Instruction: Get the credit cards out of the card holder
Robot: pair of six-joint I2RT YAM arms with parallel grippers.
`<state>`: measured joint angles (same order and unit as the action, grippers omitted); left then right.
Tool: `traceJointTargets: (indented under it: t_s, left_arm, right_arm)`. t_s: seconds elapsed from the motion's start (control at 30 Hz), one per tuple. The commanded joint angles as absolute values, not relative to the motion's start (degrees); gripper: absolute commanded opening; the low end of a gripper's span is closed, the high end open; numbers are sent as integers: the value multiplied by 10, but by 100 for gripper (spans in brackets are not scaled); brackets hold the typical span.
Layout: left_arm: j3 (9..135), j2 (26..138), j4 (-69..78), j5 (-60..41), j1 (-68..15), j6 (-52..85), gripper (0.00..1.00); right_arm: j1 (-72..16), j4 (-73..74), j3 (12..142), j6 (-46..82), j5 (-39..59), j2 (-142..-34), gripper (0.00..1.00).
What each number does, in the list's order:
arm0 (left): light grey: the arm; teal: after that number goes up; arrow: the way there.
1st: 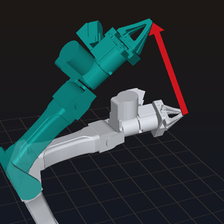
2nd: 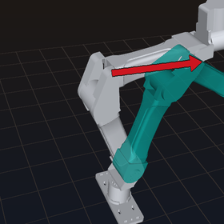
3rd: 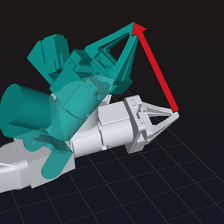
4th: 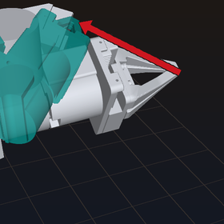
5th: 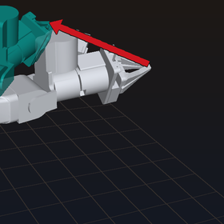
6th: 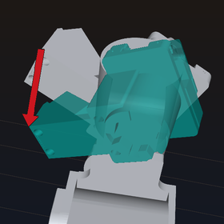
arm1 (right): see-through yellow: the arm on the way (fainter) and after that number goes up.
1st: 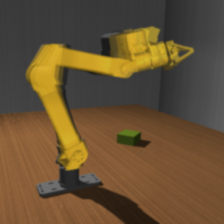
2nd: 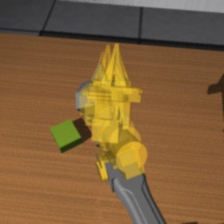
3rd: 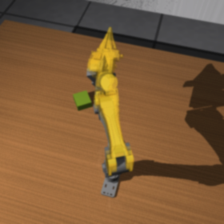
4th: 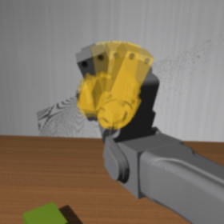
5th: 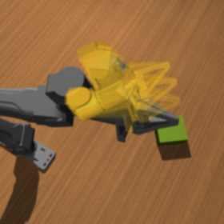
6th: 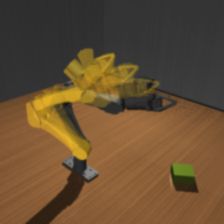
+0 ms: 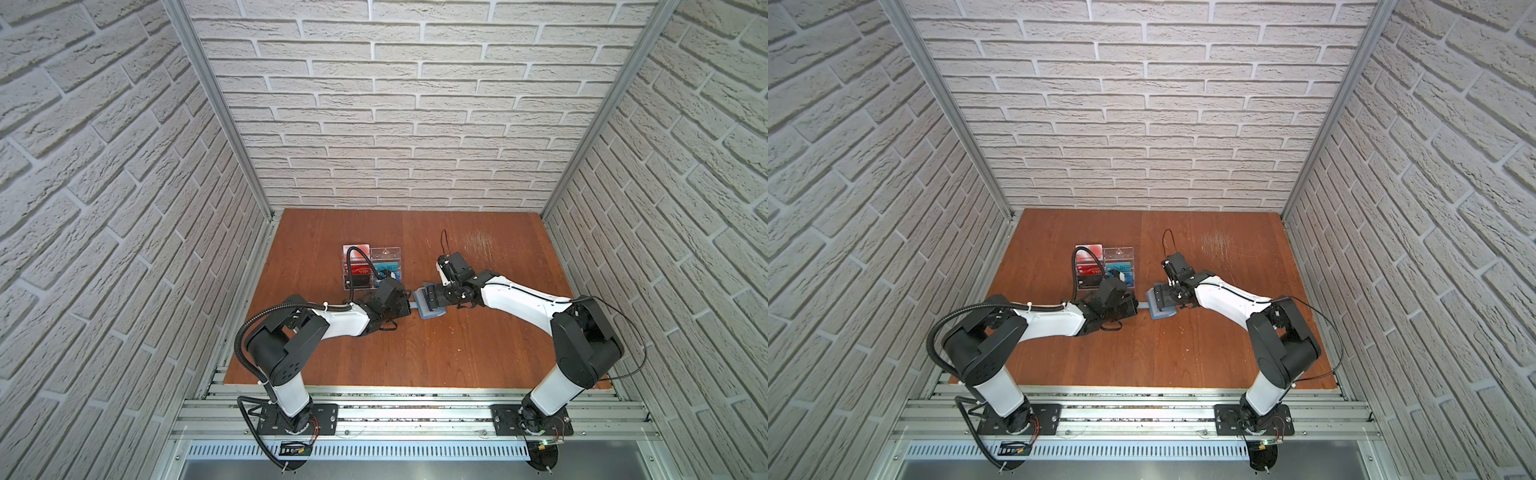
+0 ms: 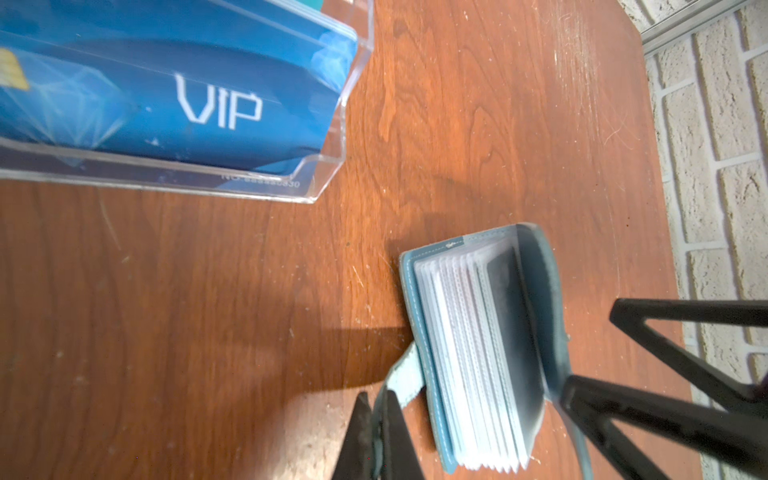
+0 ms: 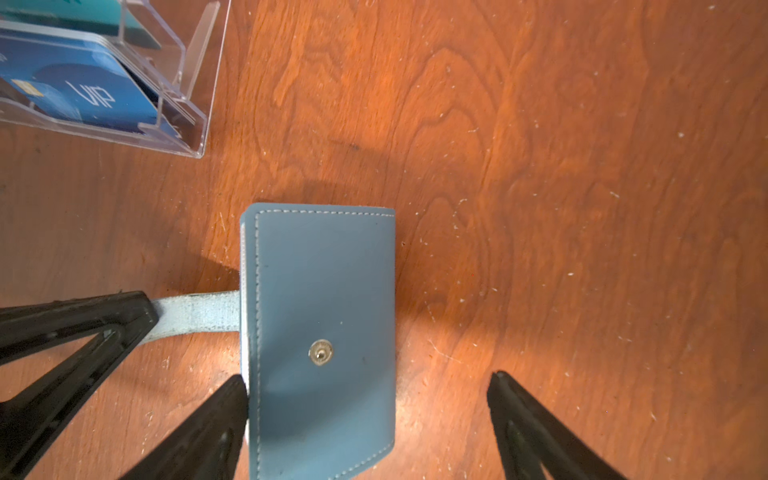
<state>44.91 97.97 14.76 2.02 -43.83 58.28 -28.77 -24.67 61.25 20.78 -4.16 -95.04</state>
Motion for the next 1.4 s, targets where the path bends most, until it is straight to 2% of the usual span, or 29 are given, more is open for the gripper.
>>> traceJointTargets:
  t_s: [0.0,0.6,1.07,1.2,1.37]
  left_arm:
    - [443,972,157,26,-431,580,0]
    - [431,972,165,25,-427,583,0]
    - [424,968,166,24,-424,582,0]
    - [421,963,165,24,-421,581,0]
    - [418,958,162,23,-418,578,0]
  right_arm:
    - [-276,-237,601,213,-48,-927,90]
    - [-247,-236,585,221,-48,-906,87]
    - [-221,-247,582,236,-67,-919,78]
    - [-215,-247,586,239,-80,-944,72]
    - [-209,-254,599,243,-85,-978,60]
